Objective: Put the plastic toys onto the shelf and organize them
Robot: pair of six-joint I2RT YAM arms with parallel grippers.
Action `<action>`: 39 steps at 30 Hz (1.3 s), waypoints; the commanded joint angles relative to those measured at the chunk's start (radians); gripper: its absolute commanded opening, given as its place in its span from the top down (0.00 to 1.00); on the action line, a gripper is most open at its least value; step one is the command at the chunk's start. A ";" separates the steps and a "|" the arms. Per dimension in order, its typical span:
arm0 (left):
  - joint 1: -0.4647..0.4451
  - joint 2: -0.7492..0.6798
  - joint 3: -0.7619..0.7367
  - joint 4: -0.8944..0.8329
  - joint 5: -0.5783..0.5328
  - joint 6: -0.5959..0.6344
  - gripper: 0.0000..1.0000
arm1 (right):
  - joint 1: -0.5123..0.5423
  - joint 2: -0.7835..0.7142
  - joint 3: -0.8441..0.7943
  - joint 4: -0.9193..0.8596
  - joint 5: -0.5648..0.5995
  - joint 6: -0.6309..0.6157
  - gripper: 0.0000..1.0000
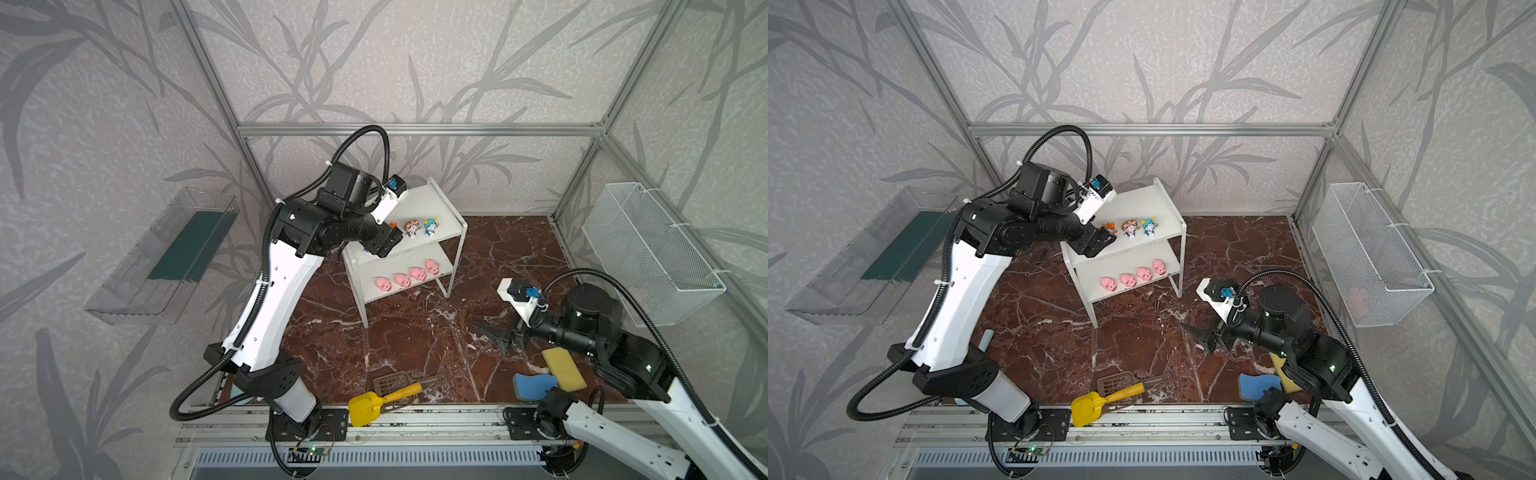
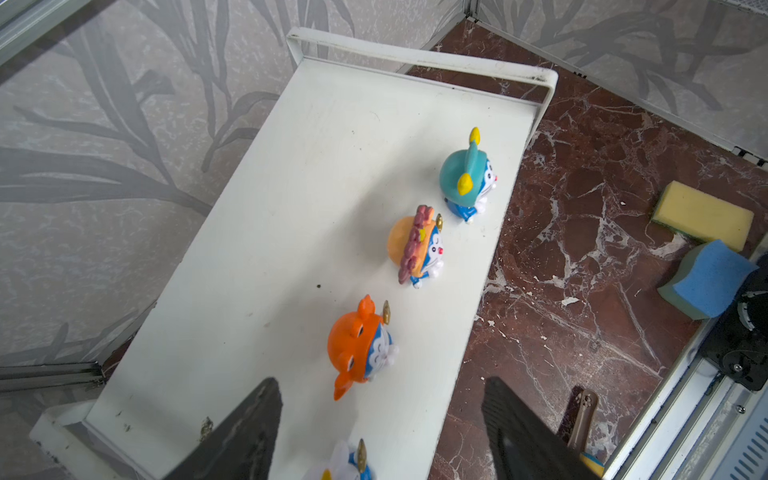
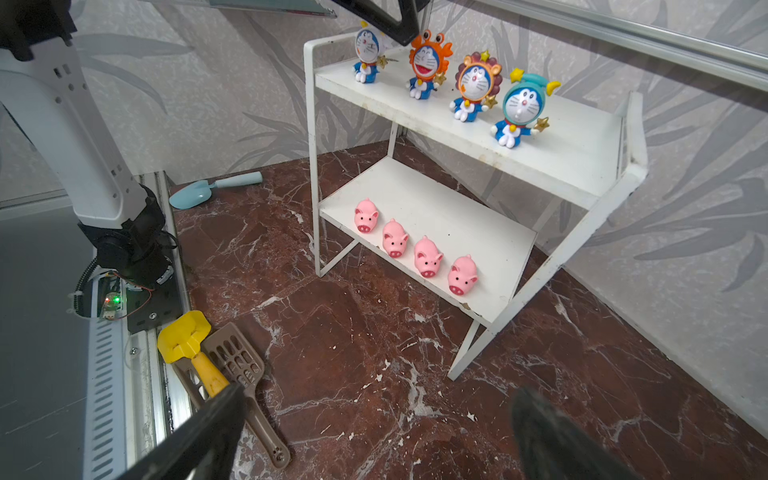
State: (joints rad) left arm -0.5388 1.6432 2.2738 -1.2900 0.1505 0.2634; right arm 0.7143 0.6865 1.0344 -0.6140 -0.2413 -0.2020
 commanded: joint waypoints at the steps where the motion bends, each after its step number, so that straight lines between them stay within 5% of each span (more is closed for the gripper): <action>1: 0.014 0.028 0.032 -0.051 0.042 0.028 0.27 | 0.004 -0.005 -0.001 0.002 0.014 -0.009 0.01; 39: 0.044 0.020 -0.023 -0.034 0.049 0.032 0.57 | 0.004 -0.028 -0.009 0.022 0.025 -0.024 0.01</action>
State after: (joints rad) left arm -0.4992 1.6905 2.2555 -1.3014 0.1856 0.2703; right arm 0.7143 0.6678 1.0321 -0.6106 -0.2245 -0.2146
